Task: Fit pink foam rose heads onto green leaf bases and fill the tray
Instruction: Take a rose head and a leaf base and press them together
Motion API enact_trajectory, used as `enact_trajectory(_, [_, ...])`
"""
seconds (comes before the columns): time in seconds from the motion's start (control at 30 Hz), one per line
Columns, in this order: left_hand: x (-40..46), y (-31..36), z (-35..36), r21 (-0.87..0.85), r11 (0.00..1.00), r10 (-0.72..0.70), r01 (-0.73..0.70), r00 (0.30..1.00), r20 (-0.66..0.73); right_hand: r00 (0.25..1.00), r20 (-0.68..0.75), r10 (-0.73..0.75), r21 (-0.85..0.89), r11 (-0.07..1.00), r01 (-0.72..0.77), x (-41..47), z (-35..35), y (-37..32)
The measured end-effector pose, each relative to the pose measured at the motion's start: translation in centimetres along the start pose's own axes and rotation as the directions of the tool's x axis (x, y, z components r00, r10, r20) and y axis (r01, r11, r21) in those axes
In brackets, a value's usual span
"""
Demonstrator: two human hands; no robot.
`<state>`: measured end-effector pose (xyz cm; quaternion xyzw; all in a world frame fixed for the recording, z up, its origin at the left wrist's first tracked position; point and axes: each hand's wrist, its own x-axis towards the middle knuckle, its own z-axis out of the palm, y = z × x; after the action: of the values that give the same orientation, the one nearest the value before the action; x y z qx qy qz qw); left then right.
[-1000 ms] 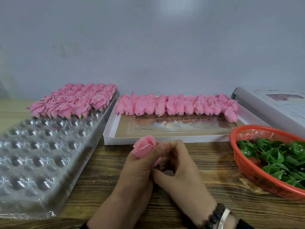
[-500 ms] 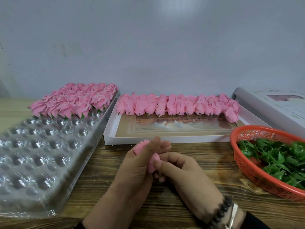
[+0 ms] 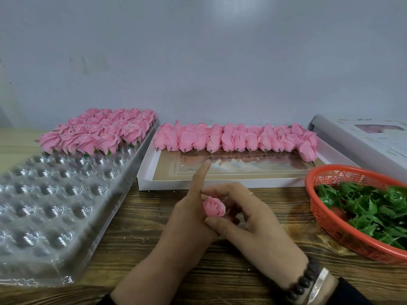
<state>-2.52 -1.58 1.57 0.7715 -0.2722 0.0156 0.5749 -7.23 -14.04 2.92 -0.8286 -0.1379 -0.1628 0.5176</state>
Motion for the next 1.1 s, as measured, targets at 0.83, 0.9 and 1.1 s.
enact_trajectory(0.83, [0.0, 1.2, 0.4, -0.249, 0.966, -0.053, 0.074, 0.994, 0.091, 0.974, -0.050, -0.220, -0.210, 0.956, 0.205, 0.3, 0.1, -0.1])
enact_trajectory(0.9, [0.1, 1.4, 0.2, -0.403, 0.907, -0.116, 0.125, 0.992, 0.045, 0.948, -0.189, -0.257, -0.203, 0.954, 0.219, 0.1, 0.3, -0.1])
enact_trajectory(1.1, [0.3, 1.1, 0.5, -0.733, 0.668, -0.243, 0.125, 0.968, -0.057, 0.975, -0.203, 0.095, 0.094, 0.993, -0.077, 0.2, 1.3, 0.9])
